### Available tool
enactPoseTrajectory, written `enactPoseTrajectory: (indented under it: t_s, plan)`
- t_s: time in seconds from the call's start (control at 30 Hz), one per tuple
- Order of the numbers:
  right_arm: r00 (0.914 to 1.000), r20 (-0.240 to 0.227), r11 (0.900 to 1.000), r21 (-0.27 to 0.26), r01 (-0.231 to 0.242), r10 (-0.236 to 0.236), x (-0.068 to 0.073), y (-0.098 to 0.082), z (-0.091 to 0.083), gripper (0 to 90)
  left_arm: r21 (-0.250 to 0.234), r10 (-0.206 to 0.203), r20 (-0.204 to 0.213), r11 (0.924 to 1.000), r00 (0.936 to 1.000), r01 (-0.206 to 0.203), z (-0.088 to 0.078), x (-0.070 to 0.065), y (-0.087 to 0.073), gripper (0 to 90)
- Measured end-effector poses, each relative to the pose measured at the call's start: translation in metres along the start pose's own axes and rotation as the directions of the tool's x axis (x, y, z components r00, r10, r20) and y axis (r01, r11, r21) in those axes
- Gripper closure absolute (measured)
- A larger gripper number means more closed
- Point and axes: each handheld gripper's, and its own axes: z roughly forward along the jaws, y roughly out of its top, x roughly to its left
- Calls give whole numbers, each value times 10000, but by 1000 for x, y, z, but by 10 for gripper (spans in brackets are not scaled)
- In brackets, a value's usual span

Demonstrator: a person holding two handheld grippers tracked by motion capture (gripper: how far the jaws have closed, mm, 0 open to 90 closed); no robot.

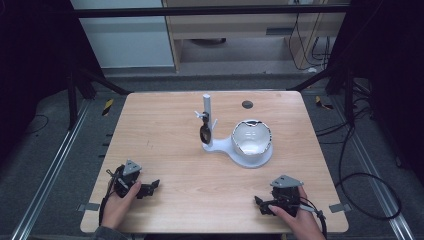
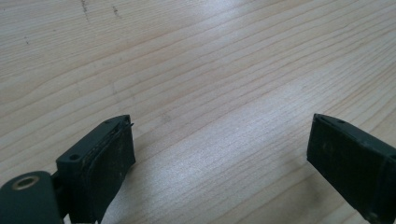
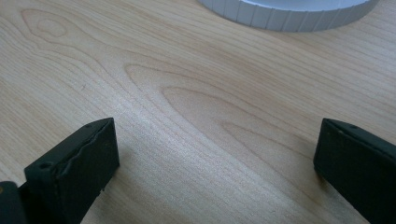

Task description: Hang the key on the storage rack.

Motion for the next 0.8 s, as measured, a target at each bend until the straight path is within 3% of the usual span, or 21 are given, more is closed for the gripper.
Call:
enactPoseTrajectory:
  t_s: [0.1, 0.8]
  plan:
    - [10000, 0, 10000, -3, 26, -26, 0, 0, 0, 4, 128, 163, -157, 9998, 9997, -161, 3, 2, -1, 68]
    - [10000, -4, 10000, -17, 24, -24, 0, 0, 0, 4, 64, 212, -94, 9998, 9997, -211, 6, 5, -1, 17]
